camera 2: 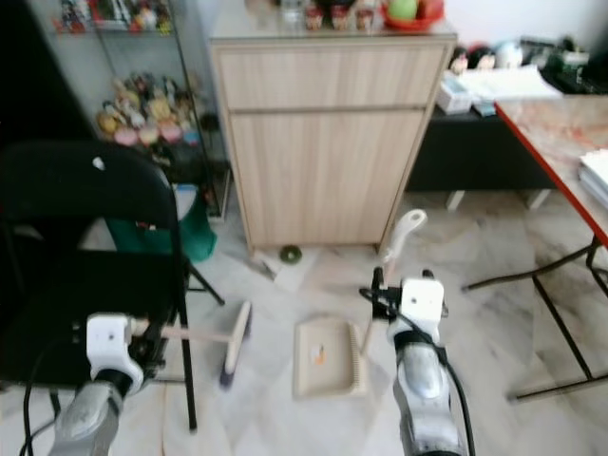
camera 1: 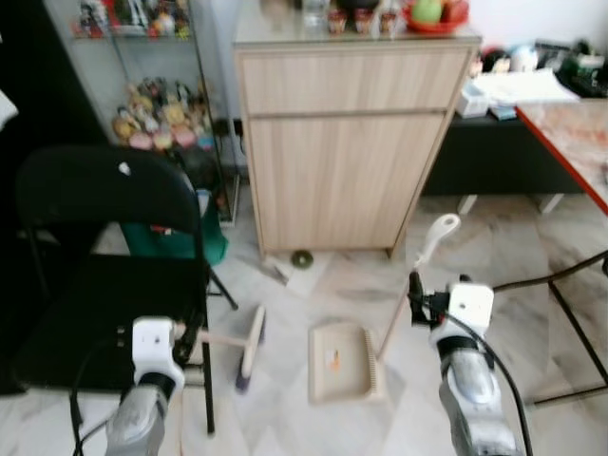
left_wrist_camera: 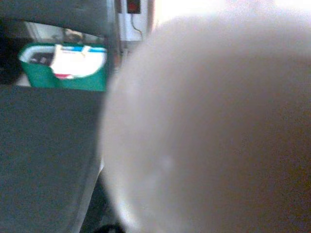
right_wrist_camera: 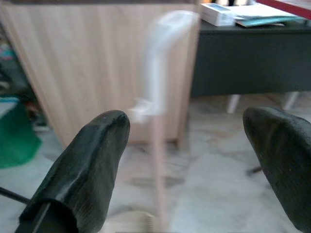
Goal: Sweep floor
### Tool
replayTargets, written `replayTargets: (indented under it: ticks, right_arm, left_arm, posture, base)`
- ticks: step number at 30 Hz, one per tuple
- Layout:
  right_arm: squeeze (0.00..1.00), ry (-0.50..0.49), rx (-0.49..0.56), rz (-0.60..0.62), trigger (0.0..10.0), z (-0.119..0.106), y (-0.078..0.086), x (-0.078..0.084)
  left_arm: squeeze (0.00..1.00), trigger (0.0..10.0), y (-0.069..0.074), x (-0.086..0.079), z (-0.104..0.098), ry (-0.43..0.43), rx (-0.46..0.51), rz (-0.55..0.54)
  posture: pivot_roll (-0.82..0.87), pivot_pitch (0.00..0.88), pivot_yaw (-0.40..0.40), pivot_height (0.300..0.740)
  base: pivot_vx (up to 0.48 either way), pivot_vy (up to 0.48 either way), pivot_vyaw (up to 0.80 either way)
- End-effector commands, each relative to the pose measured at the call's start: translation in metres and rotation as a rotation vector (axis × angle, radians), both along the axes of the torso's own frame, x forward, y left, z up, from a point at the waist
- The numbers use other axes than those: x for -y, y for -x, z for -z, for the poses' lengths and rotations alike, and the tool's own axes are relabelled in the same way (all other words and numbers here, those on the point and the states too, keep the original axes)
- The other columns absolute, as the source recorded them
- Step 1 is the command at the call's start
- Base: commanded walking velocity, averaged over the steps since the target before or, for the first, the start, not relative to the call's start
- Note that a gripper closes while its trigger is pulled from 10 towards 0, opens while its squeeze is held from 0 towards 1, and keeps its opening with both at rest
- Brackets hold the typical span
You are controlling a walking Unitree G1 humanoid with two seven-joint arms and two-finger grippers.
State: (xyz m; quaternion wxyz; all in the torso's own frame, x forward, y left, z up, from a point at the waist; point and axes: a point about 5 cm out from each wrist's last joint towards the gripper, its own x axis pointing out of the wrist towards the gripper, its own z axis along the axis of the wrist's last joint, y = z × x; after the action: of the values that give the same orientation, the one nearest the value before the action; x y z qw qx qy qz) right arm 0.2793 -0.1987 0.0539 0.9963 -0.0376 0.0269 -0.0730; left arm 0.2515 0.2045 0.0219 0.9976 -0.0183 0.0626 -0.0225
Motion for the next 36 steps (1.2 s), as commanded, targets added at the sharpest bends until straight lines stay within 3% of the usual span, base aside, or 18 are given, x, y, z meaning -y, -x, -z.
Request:
replayTargets:
  ticks: [1,28,36]
  right_arm:
    - [0.0,-0.013,-0.002,-0.001,10.0,-0.0001,-0.0012,-0.0022]
    - [0.0,-0.023,-0.007,-0.009,10.0,0.0004,-0.0022,-0.0027]
    - [0.0,-0.027,-0.009,-0.013,10.0,0.0012,-0.0019,-0.0041]
  left_arm:
    - [0.0,10.0,0.0028,-0.0016,0.0035,0.007,-0.021,0.003]
    - [0.0,10.0,0.0009,-0.0026,0.0057,0.03,-0.049,-0.005]
    - [0.0,10.0,-0.0003,-0.0041,0.0041,0.012,-0.043,-0.006]
  posture:
    - [0.03,0.115,-0.02,0.74]
    - [0.03,0.124,-0.022,0.74]
    - [0.03,0.125,-0.019,0.74]
  base:
    - [0.0,0.0,0.0]
    - [0.0,0.0,0.0]
    - [0.0,0.42,0.0]
